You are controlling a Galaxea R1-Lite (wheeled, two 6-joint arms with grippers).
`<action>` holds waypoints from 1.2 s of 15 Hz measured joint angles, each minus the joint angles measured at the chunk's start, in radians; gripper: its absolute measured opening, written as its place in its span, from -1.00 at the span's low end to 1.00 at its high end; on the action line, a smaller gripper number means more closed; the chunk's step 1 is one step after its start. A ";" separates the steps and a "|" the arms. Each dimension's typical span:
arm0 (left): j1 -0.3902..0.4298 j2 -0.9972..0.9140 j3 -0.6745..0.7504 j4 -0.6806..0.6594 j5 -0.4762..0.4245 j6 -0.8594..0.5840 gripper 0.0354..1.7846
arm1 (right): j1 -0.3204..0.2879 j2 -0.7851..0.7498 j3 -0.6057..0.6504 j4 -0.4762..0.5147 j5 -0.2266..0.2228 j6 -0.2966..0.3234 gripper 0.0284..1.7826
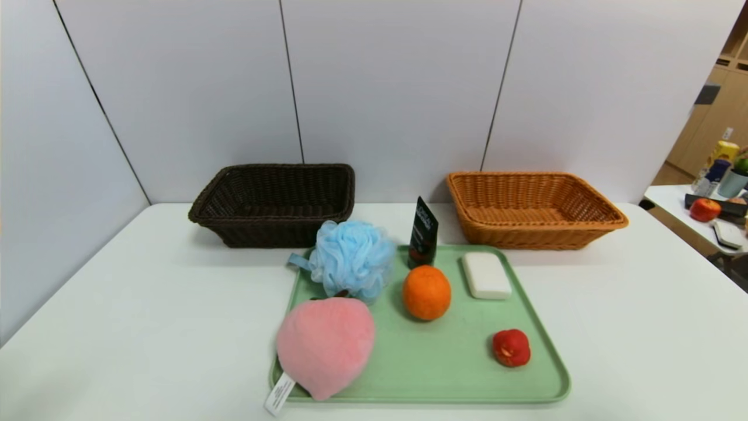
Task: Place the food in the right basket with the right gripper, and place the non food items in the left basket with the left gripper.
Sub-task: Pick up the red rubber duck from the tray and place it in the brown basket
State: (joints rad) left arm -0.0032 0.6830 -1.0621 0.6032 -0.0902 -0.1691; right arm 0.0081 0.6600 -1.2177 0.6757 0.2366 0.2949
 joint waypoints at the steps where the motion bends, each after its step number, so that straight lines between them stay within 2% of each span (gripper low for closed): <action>1: -0.003 0.080 -0.066 0.069 -0.004 -0.008 0.89 | 0.001 0.116 -0.097 0.079 0.020 0.028 0.92; 3: -0.028 0.226 -0.153 0.151 -0.032 -0.020 0.89 | 0.018 0.326 -0.228 0.189 0.037 0.071 0.92; 5: -0.084 0.332 -0.187 0.136 -0.059 -0.057 0.89 | 0.086 0.490 -0.289 0.234 0.012 0.116 0.92; 6: -0.118 0.369 -0.189 0.106 -0.064 -0.096 0.89 | 0.149 0.557 -0.305 0.245 -0.027 0.150 0.92; 7: -0.170 0.407 -0.181 0.060 -0.063 -0.144 0.89 | 0.226 0.629 -0.320 0.252 -0.087 0.201 0.92; 9: -0.235 0.443 -0.139 0.003 -0.063 -0.153 0.89 | 0.366 0.744 -0.341 0.270 -0.194 0.296 0.92; 11: -0.265 0.453 -0.093 -0.021 -0.054 -0.115 0.89 | 0.467 0.843 -0.355 0.343 -0.250 0.358 0.92; 14: -0.276 0.453 -0.052 -0.016 -0.030 -0.111 0.89 | 0.552 0.967 -0.364 0.391 -0.276 0.445 0.92; 18: -0.277 0.450 -0.029 -0.020 -0.027 -0.116 0.89 | 0.591 1.090 -0.368 0.402 -0.278 0.460 0.92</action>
State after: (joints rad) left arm -0.2804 1.1334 -1.0915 0.5834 -0.1177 -0.2847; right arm 0.5987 1.7496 -1.5855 1.0777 -0.0413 0.7553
